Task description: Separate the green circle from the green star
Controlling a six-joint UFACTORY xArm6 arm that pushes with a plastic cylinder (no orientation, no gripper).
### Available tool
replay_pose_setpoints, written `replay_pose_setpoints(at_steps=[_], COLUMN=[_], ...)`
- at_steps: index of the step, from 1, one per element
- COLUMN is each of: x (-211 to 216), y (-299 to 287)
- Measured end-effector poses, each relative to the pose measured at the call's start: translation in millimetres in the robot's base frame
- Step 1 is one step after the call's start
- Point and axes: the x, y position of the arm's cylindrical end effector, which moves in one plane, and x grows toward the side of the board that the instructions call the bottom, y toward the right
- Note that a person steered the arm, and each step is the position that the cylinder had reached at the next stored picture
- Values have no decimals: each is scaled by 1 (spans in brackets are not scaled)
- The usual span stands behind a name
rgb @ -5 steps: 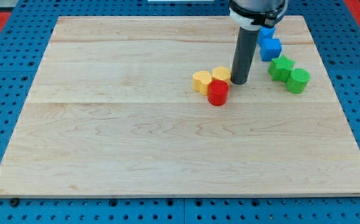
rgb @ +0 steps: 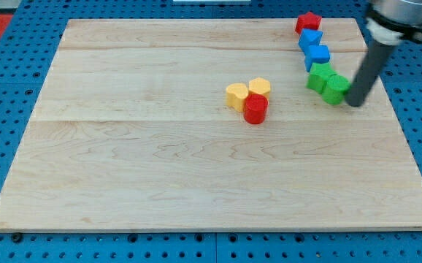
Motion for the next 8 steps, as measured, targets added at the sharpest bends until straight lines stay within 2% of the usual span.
replay_pose_setpoints(at_steps=[1,2,4,5,7,8], x=[-18,-19,-58,-62,-52,-65], y=[-29,-36,-47,-100,-114,-132])
